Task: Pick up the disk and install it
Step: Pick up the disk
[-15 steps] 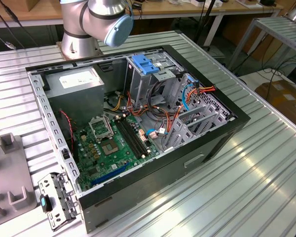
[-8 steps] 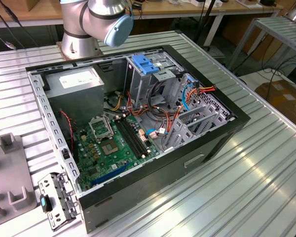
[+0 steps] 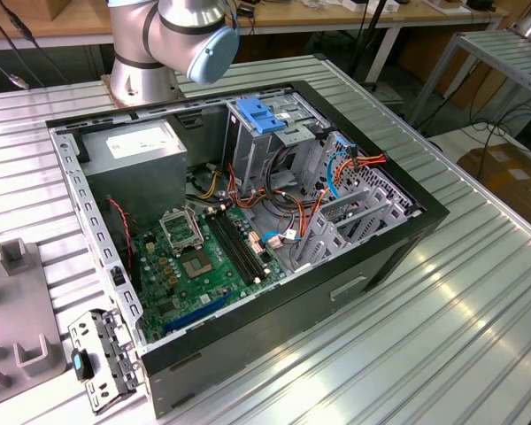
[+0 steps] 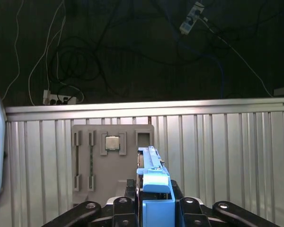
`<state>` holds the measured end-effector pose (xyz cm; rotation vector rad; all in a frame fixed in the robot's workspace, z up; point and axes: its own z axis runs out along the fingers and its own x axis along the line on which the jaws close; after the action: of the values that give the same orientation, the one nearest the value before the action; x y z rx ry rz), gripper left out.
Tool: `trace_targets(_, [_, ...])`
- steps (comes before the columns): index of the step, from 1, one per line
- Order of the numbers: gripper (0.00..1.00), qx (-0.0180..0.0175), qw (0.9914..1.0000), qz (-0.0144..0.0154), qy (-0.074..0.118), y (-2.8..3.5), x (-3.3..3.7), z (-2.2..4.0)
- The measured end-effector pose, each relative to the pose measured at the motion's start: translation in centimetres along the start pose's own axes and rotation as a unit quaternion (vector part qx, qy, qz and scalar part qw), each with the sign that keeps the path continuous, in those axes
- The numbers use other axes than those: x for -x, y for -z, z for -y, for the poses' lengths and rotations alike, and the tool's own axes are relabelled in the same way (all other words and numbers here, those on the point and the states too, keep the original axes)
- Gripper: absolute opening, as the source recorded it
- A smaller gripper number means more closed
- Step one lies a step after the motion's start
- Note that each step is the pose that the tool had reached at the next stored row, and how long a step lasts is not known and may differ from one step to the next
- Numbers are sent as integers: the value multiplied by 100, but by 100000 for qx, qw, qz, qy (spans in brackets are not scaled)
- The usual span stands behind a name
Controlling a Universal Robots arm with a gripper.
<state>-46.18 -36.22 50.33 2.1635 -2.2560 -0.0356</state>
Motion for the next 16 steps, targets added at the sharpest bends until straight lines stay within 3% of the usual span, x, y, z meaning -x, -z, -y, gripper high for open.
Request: trace_targets(16, [37, 0, 100000, 0, -2, 3, 5, 121])
